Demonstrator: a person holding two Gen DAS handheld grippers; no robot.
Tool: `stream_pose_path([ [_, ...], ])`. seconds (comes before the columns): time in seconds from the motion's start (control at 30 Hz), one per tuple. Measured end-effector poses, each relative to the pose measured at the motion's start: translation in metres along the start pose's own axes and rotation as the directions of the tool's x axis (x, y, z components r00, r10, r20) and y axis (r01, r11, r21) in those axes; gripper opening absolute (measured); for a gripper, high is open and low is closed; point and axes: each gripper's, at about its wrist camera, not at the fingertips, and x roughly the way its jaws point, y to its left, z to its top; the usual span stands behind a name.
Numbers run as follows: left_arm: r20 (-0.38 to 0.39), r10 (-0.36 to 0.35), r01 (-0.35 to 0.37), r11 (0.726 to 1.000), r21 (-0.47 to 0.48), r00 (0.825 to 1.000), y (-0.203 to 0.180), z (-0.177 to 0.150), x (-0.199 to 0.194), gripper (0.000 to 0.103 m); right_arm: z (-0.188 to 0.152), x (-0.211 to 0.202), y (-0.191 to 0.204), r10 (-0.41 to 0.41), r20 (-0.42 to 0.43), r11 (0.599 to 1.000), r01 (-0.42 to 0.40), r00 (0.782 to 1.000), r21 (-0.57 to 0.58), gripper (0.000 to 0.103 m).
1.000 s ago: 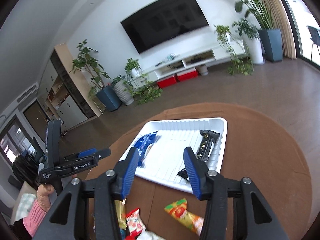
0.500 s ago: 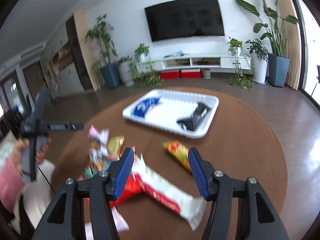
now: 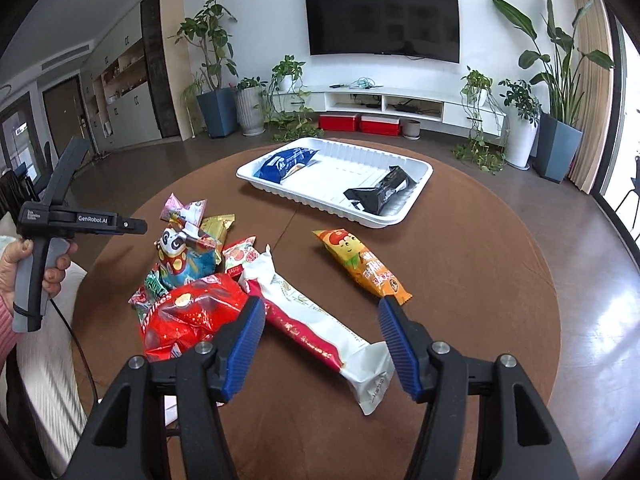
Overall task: Organize snacks
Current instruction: 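Move both tools back over the remaining snack pile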
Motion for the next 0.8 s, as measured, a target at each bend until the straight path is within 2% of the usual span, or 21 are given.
stream_pose_path([
  [0.2, -0.017, -0.061, 0.062, 0.993, 0.104, 0.998, -0.030, -0.010, -0.007, 0.063, -0.005, 0.004, 0.008, -0.004, -0.013, 1.000, 0.004, 1.000, -0.030, 0.063],
  [0.43, -0.029, -0.122, 0.125, 0.954, 0.274, 0.992, -0.085, -0.029, -0.013, 0.063, -0.006, 0.007, 0.013, -0.022, -0.029, 0.997, 0.020, 0.999, -0.075, 0.066],
  [0.63, -0.034, -0.125, 0.129, 0.937, 0.325, 0.992, -0.112, -0.031, -0.011, 0.063, -0.006, 0.016, 0.019, -0.045, -0.060, 0.988, 0.036, 0.997, -0.152, 0.067],
  [0.8, -0.044, -0.118, 0.126, 0.937, 0.327, 0.992, -0.117, -0.028, -0.005, 0.063, -0.004, 0.028, 0.021, -0.075, -0.096, 0.972, 0.051, 0.993, -0.229, 0.068],
])
